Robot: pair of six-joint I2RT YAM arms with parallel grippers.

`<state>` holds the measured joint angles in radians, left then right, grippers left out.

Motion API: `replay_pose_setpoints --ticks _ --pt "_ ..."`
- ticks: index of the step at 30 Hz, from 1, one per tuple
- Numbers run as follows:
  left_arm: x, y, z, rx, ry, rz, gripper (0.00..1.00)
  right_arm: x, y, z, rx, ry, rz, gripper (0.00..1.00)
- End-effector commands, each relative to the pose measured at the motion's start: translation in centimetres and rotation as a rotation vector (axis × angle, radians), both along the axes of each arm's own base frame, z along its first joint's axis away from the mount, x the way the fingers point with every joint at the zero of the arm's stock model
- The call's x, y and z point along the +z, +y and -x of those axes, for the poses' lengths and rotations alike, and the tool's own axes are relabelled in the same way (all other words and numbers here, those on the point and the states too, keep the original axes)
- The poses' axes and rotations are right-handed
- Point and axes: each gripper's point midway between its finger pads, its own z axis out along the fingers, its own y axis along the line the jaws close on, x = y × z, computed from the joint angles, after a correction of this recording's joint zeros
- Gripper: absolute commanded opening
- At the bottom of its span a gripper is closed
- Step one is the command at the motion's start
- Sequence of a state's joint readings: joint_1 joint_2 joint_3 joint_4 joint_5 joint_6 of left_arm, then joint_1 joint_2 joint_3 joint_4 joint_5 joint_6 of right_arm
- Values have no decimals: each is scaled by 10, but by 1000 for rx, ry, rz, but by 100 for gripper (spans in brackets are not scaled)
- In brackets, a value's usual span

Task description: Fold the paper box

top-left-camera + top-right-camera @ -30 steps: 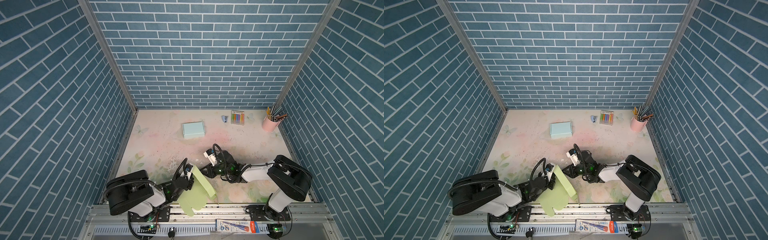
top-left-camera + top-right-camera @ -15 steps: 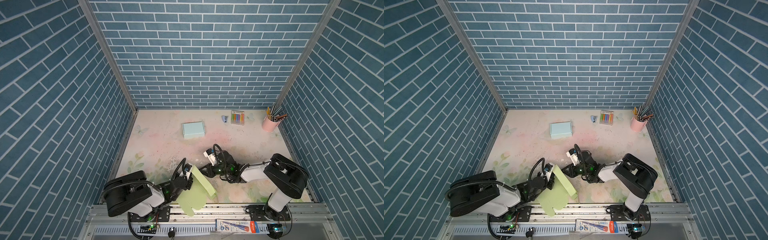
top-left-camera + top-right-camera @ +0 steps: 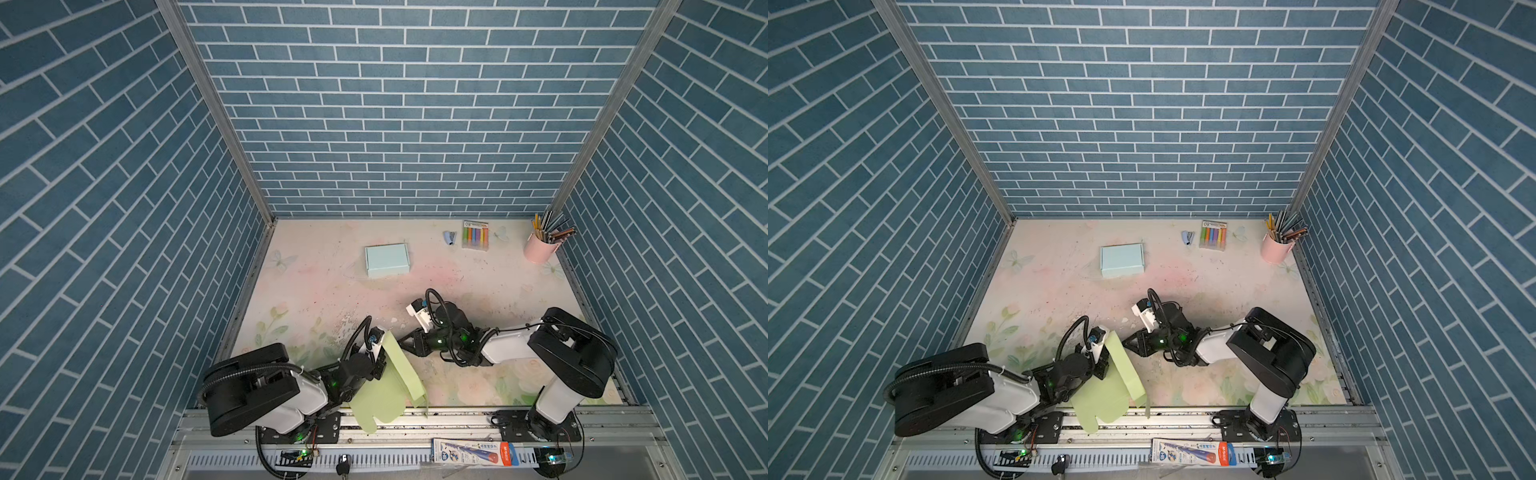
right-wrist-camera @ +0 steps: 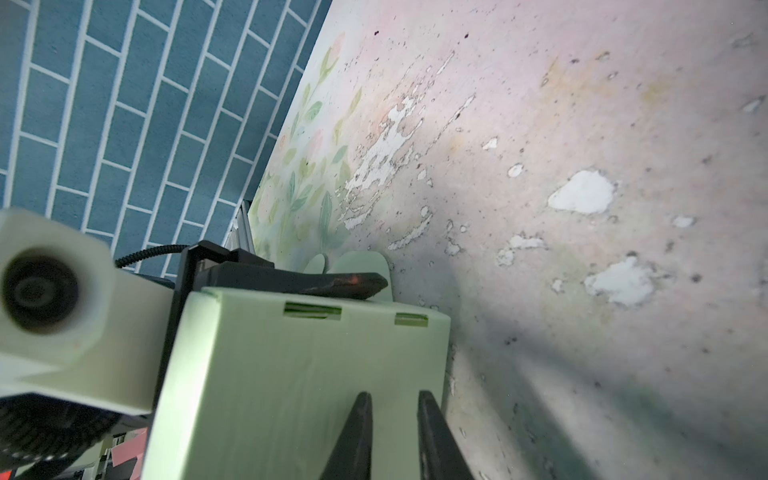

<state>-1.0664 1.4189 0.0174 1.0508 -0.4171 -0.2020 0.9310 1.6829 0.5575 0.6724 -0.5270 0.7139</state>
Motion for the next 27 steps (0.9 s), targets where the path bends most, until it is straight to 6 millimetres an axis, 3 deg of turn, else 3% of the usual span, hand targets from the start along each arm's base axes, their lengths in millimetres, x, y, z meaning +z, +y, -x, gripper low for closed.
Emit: replay_pose_setpoints --ticks 1,6,12,18,27 --pt "10 -1 -2 7 -20 45 20 4 -4 3 6 -5 -4 21" --pt "12 -4 -2 -3 -21 42 18 5 -3 0 3 -5 -9 21" --pt "14 -2 -2 5 -21 55 27 7 -2 -2 -3 -7 -17 20" --pt "6 6 -6 63 5 19 27 4 -9 -2 -18 -3 -8 19" --pt "6 6 4 29 29 35 30 5 -18 -2 -33 -14 6 18"
